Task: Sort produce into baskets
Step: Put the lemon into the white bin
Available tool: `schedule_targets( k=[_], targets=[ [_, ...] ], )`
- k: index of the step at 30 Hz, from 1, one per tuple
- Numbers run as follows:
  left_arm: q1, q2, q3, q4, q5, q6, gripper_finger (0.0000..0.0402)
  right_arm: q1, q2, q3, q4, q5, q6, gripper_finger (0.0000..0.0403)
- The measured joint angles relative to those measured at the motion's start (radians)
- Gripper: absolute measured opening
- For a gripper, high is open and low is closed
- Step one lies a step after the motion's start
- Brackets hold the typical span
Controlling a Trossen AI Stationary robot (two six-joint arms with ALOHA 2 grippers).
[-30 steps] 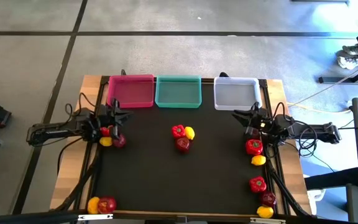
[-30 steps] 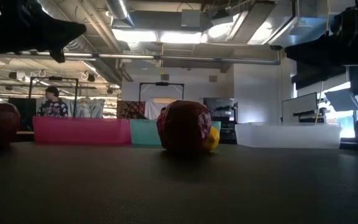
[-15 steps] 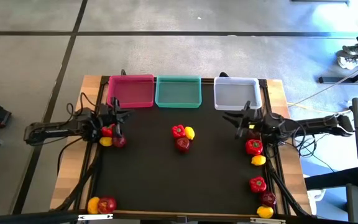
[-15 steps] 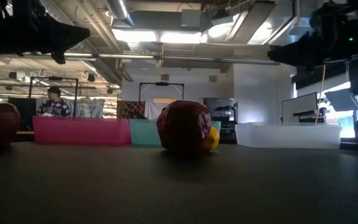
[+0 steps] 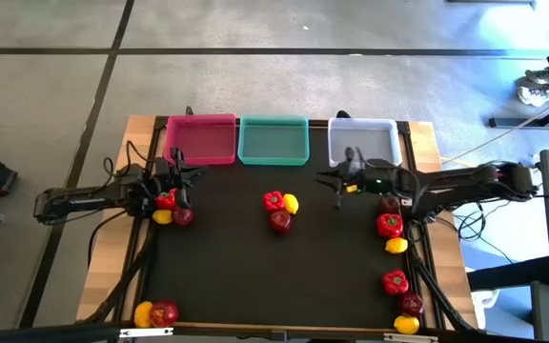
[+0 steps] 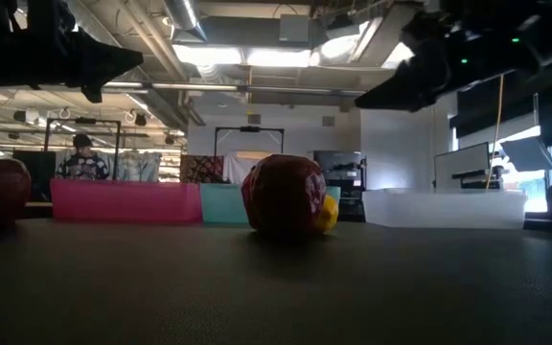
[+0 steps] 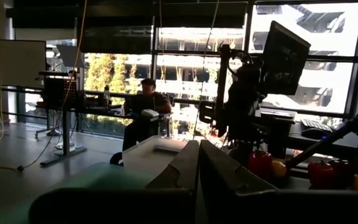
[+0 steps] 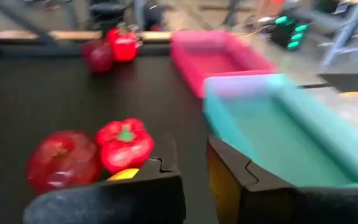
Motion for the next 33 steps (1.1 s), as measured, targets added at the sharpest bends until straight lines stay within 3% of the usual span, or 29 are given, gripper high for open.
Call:
schedule_targets(
  k=[3,9,15,19,24,33],
  targets=[
    [0.000,0.000,0.000,0.000,0.000,0.000,0.0011,0.001,0.098,0.054,-0.018,-0.054,0.000,0.0067],
    [0.000,0.000,0.000,-0.001,0.000,0.009,0.0011,0.002,0.265,0.144,-0.055,-0.150,0.000,0.0166],
    [0.000,-0.001,0.000,-0.001,0.000,0.000,0.0011,0.002,0.375,0.213,-0.117,-0.164,0.004,0.0271],
    [0.000,-0.001,0.000,-0.001,0.001,-0.005,0.0011,0.002,0.408,0.235,-0.145,-0.180,0.004,0.0317],
    [0.002,-0.001,0.000,-0.002,0.001,0.005,0.0011,0.002,0.417,0.239,-0.166,-0.197,-0.009,0.0344],
    [0.025,-0.002,0.001,-0.036,-0.017,0.022,0.0011,0.002,0.417,0.239,-0.213,-0.198,-0.051,0.0346]
  ],
)
